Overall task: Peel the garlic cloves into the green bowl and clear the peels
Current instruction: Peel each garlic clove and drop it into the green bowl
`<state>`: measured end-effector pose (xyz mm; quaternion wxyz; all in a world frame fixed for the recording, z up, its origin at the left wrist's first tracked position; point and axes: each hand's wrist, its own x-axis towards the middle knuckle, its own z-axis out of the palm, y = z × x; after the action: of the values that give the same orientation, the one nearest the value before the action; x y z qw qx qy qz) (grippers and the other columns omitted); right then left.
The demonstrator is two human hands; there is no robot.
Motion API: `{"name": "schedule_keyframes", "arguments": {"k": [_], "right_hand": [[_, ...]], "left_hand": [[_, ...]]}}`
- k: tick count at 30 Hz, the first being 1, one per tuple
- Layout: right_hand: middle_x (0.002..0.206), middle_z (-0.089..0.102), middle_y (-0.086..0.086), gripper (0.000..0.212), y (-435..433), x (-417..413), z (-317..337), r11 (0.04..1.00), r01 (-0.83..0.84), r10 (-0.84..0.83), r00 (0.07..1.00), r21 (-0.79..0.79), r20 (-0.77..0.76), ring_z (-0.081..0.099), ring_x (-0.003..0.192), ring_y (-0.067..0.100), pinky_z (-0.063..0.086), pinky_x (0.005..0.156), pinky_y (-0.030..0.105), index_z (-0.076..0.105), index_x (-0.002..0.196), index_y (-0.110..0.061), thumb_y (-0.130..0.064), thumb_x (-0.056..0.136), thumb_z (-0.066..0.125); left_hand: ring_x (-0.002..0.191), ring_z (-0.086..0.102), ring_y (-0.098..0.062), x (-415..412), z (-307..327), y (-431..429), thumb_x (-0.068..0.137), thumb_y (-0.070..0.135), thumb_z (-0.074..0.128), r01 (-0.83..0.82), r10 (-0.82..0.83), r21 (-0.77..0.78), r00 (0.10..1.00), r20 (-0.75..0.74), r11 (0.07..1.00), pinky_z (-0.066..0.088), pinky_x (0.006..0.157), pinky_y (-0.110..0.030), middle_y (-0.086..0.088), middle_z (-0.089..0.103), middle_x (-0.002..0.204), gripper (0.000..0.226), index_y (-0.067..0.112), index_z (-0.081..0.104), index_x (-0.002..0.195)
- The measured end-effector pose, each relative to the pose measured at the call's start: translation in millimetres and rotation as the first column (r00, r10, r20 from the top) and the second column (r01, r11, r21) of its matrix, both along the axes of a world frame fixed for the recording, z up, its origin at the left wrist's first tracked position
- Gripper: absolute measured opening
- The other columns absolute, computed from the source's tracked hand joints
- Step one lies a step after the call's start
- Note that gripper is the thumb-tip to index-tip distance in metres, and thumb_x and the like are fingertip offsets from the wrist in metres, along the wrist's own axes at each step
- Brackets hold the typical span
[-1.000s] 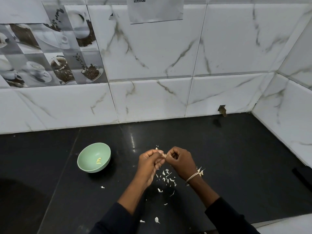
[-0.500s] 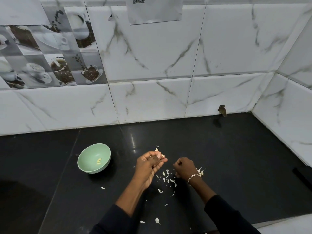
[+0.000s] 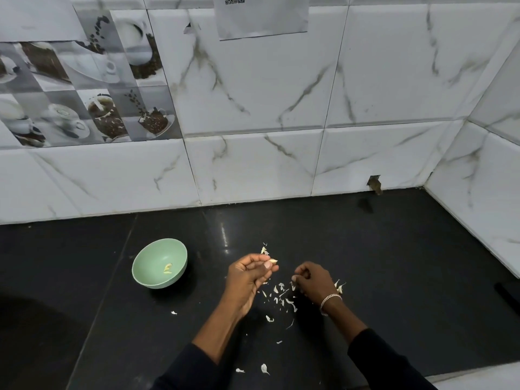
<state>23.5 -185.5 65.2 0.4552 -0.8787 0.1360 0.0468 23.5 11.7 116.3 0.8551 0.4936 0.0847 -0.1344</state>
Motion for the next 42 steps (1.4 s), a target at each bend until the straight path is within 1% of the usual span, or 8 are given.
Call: {"name": "schedule_keyframes", "arguments": {"k": [2,7,13,16,24,29,33,42], "right_hand": [[0.086,0.071,-0.002,0.021,1.6,0.2,8.0,0.997,-0.066,0.062,0.994,0.044,0.093,0.066,0.074,0.006,0.051,0.068,0.014,0.073,0.091,-0.02,-0.001,0.087,0.065],[0.092,0.074,0.014,0.02,17.3,-2.7,39.7,0.902,-0.238,0.149,0.955,0.36,0.258,0.071,0.077,0.021,0.06,0.069,0.034,0.075,0.108,-0.013,-0.004,0.09,0.071],[0.09,0.075,-0.004,0.016,31.8,4.2,39.9,0.946,-0.279,0.215,0.922,0.166,0.323,0.073,0.08,0.011,0.061,0.078,0.033,0.079,0.099,-0.021,-0.018,0.083,0.081],[0.085,0.076,-0.005,0.01,37.3,10.3,39.8,0.951,-0.289,0.246,0.922,0.108,0.3,0.073,0.075,0.009,0.061,0.075,0.032,0.079,0.094,-0.022,-0.023,0.085,0.08],[0.076,0.075,0.005,0.009,79.2,37.9,43.5,0.934,-0.282,0.23,0.945,0.221,0.234,0.074,0.067,0.02,0.061,0.068,0.033,0.075,0.091,-0.013,-0.008,0.091,0.067],[0.065,0.069,0.003,0.015,161.7,67.2,52.0,0.869,-0.429,0.399,0.902,0.248,0.162,0.068,0.057,0.013,0.057,0.058,0.027,0.074,0.095,-0.012,-0.011,0.097,0.059],[0.066,0.064,0.003,0.017,228.5,86.7,50.3,0.821,-0.476,0.486,0.872,0.317,0.05,0.062,0.052,0.011,0.056,0.054,0.024,0.069,0.092,-0.01,-0.008,0.1,0.054],[0.071,0.072,0.015,0.028,312.9,122.8,29.0,0.875,-0.454,0.471,0.878,0.172,-0.081,0.068,0.056,0.022,0.061,0.058,0.03,0.069,0.069,-0.011,0.003,0.087,0.053]], "left_hand": [[0.083,0.075,-0.025,0.4,-1.8,-1.9,0.088,-0.01,0.065,-0.015,0.015,0.007,1.0,-0.022,1.0,0.061,0.073,-0.022,-0.02,0.075,0.093,0.016,-0.009,0.067,0.104],[0.074,0.072,-0.017,2.0,-10.8,-5.5,0.089,-0.005,0.065,-0.06,0.062,0.03,0.995,-0.076,0.998,0.059,0.067,-0.018,-0.017,0.074,0.087,0.01,-0.006,0.07,0.098],[0.069,0.07,-0.016,0.8,-18.7,-7.9,0.088,-0.01,0.064,-0.067,0.072,0.065,0.995,-0.076,0.996,0.058,0.065,-0.018,-0.019,0.072,0.082,0.008,-0.009,0.07,0.094],[0.073,0.071,-0.02,2.2,-19.6,-3.3,0.087,-0.007,0.066,-0.074,0.077,0.049,0.995,-0.067,0.996,0.059,0.069,-0.02,-0.024,0.072,0.086,0.008,-0.008,0.072,0.092],[0.08,0.073,-0.021,-4.7,-22.5,30.2,0.096,0.005,0.06,-0.149,0.148,0.007,0.973,-0.18,0.989,0.057,0.066,-0.022,-0.023,0.075,0.101,0.018,0.001,0.07,0.11],[0.065,0.068,-0.016,-9.7,-29.5,63.0,0.098,0.007,0.056,-0.275,0.272,0.027,0.925,-0.265,0.961,0.051,0.056,-0.02,-0.012,0.073,0.081,0.013,0.006,0.069,0.101],[0.059,0.064,-0.013,-9.5,-31.7,96.5,0.102,0.011,0.053,-0.454,0.446,0.036,0.853,-0.272,0.89,0.046,0.051,-0.018,-0.008,0.068,0.074,0.015,0.009,0.067,0.097],[0.072,0.07,-0.02,8.3,-35.6,200.2,0.092,-0.009,0.058,-0.74,0.726,0.046,0.643,-0.241,0.671,0.058,0.06,-0.018,-0.017,0.07,0.083,0.014,-0.002,0.064,0.103]]}}
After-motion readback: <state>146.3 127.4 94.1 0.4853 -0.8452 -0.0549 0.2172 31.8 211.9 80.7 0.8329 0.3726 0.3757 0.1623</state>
